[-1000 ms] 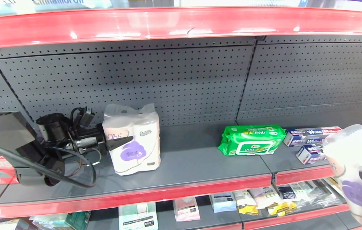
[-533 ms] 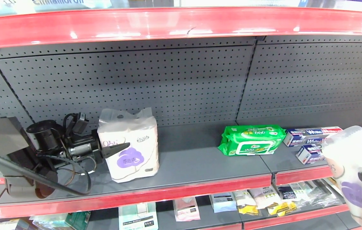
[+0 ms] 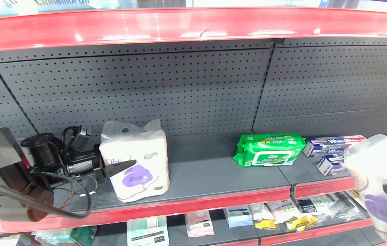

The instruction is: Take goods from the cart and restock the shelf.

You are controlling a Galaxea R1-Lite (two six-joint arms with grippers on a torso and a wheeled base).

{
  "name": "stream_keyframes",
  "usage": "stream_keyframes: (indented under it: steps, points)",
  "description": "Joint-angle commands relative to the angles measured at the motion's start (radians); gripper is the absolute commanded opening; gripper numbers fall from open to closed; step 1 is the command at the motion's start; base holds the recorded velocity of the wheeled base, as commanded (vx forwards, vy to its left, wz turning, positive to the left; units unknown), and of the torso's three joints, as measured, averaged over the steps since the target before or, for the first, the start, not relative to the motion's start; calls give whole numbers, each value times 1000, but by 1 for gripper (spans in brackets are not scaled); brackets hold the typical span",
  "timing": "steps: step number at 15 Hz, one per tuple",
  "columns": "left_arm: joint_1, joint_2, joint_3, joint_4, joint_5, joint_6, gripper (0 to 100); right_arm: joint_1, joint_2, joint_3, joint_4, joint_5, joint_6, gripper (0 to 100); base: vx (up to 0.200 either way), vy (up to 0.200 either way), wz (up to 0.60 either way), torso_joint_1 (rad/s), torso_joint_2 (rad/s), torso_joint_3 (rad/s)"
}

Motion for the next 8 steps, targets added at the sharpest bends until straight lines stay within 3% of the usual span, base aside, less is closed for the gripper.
stream_keyframes:
  steps: [1, 2, 4, 6, 8]
  points:
    - [19, -9, 15, -3, -9, 13, 0, 0, -6, 3, -1, -1, -1, 0, 0, 0, 0, 0, 0, 0]
    - [24, -9, 19, -3, -22, 15, 0, 0, -8, 4, -1, -1, -1, 0, 0, 0, 0, 0, 0, 0]
    - [54, -6, 21, -3, -65, 58, 0, 0, -9, 4, -1, 0, -1, 0, 0, 0, 0, 0, 0, 0]
    - [64, -8, 24, -3, -97, 64, 0, 0, -9, 4, -1, -1, -1, 0, 0, 0, 0, 0, 0, 0]
    - [76, -8, 33, -3, -128, 96, 0, 0, -11, 3, -1, -1, -1, 0, 0, 0, 0, 0, 0, 0]
